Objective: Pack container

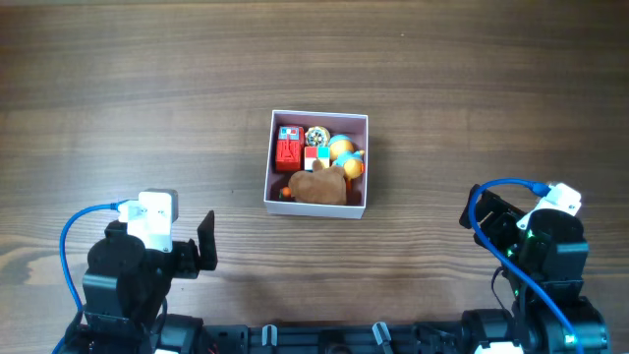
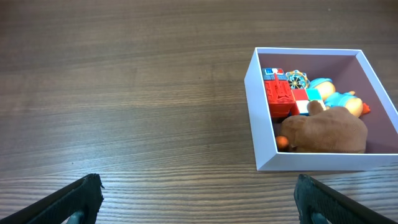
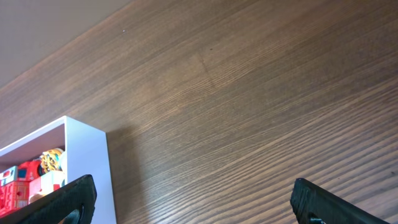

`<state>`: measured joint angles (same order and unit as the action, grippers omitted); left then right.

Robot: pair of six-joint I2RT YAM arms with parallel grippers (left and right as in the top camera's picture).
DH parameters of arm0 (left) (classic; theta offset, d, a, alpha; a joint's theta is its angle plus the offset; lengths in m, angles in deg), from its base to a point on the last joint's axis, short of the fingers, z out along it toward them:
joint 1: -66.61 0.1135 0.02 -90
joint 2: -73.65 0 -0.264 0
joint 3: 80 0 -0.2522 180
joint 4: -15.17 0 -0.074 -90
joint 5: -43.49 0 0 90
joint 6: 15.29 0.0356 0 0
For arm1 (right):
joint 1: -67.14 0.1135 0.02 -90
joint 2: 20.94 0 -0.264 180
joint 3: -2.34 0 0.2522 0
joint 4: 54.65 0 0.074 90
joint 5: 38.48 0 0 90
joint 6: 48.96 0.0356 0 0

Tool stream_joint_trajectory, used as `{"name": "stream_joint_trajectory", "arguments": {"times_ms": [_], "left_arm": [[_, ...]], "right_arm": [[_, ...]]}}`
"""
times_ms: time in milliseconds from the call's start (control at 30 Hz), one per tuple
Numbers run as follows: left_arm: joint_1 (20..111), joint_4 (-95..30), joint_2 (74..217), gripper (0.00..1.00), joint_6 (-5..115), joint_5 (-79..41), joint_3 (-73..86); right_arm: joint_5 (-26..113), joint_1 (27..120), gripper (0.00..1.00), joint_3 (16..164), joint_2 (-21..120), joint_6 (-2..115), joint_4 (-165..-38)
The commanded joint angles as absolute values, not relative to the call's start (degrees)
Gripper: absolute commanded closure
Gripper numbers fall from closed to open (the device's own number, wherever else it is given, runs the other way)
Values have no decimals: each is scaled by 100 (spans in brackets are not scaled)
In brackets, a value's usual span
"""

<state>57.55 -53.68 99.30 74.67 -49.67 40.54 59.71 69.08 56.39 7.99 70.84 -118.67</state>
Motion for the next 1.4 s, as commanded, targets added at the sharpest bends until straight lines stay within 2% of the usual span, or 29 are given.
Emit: {"name": "stream_joint_trajectory", "arguments": {"times_ms": [0, 167, 267, 367, 500, 600, 700, 767, 833, 933, 1367], "left_arm": [[5722, -5370, 9930, 0, 7579, -5024, 4065], [5722, -5370, 9932, 0, 7579, -5024, 4065], [5722, -5370, 9930, 0, 7579, -5024, 4065], [5722, -5370, 9932, 0, 7579, -5024, 4065], [5722, -5370, 9930, 0, 7579, -5024, 4065], [5722, -5370, 9930, 0, 7579, -5024, 4065], [5722, -5370, 9930, 0, 7579, -5024, 4065], [5722, -5370, 9930, 0, 7579, -5024, 4065], [5722, -5368, 9930, 0, 7579, -5024, 4065], [5722, -5368, 9932, 0, 7579, -5024, 4065], [5722, -5370, 9930, 0, 7579, -5024, 4065]], "right_arm": [[6049, 6895, 0, 5613, 814, 7163, -11861], [6222, 6892, 0, 5608, 777, 6909, -11929], [6021, 6910, 0, 5458, 368, 6118, -11605], [5573, 6910, 0, 4763, -403, 5296, -10534], [4930, 6917, 0, 3366, -1594, 5141, -8875], [4568, 6921, 0, 2398, -1988, 5145, -7463], [4519, 6921, 0, 1917, -2077, 5008, -6701], [4364, 6921, 0, 1742, -2077, 4523, -6362], [4224, 6921, 0, 1635, -2077, 3906, -6266], [4198, 6938, 0, 1637, -2077, 3482, -6799], [4200, 6954, 0, 1639, -2073, 3690, -6766]]}}
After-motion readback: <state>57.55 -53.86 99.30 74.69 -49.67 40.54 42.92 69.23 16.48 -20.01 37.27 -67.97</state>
